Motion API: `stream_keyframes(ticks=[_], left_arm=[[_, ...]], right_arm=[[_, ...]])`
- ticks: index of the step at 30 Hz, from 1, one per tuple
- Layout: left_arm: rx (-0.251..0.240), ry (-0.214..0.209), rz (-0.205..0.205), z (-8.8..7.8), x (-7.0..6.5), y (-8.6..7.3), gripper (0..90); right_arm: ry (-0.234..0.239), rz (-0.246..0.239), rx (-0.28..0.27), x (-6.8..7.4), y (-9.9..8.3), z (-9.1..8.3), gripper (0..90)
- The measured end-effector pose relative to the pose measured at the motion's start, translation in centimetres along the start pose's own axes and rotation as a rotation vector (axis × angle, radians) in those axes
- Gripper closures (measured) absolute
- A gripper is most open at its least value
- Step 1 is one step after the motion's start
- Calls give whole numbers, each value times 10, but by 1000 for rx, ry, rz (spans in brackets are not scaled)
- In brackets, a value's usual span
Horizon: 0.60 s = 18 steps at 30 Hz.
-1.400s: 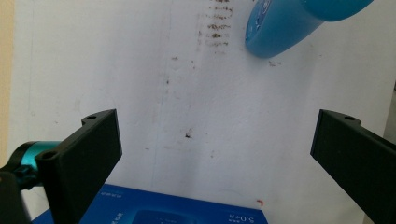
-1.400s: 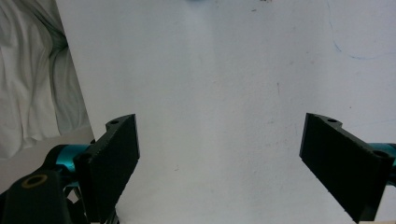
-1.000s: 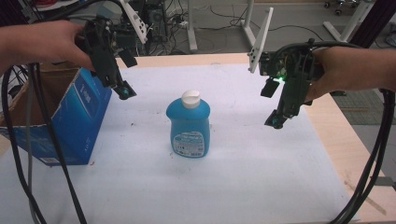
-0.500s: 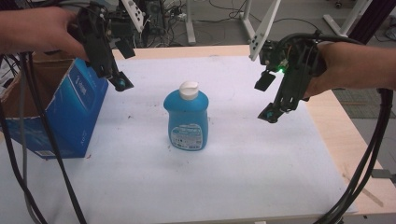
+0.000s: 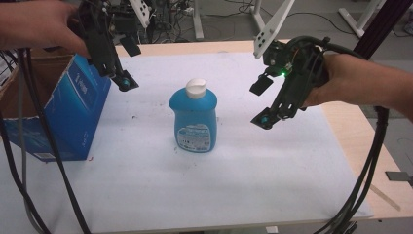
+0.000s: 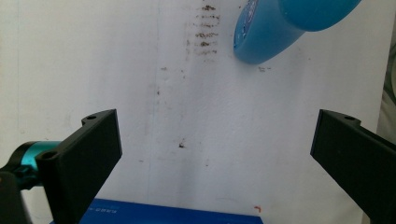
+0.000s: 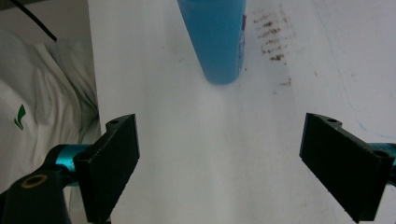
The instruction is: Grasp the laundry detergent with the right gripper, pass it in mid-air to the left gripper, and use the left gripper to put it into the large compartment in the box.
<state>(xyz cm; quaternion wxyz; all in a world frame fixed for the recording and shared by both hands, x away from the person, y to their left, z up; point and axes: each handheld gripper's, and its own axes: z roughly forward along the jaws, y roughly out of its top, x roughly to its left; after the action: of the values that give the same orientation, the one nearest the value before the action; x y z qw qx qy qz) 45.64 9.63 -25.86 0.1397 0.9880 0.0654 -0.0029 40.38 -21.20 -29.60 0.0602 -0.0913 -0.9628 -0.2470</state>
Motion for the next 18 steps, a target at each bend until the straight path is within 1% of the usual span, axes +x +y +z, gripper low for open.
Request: stream_keyframes(ticks=[3, 8, 9, 10, 13, 18], left_arm=[[3, -4, 5, 1, 0, 1, 19], [3, -5, 2, 2, 1, 0, 19], [3, -5, 2, 2, 1, 0, 19], [7, -7, 8, 2, 1, 0, 20], [6, -7, 6, 2, 0, 0, 19], [2, -6, 10, 3, -1, 0, 19]], right_arm=[[-4, 1, -29, 1, 0, 6, 115], [-14, 1, -48, 0, -1, 17, 115], [-14, 1, -48, 0, -1, 17, 115], [-17, 0, -57, 0, 0, 19, 115], [-24, -2, -83, 0, 2, 22, 115], [-21, -5, -107, 0, 5, 26, 115]])
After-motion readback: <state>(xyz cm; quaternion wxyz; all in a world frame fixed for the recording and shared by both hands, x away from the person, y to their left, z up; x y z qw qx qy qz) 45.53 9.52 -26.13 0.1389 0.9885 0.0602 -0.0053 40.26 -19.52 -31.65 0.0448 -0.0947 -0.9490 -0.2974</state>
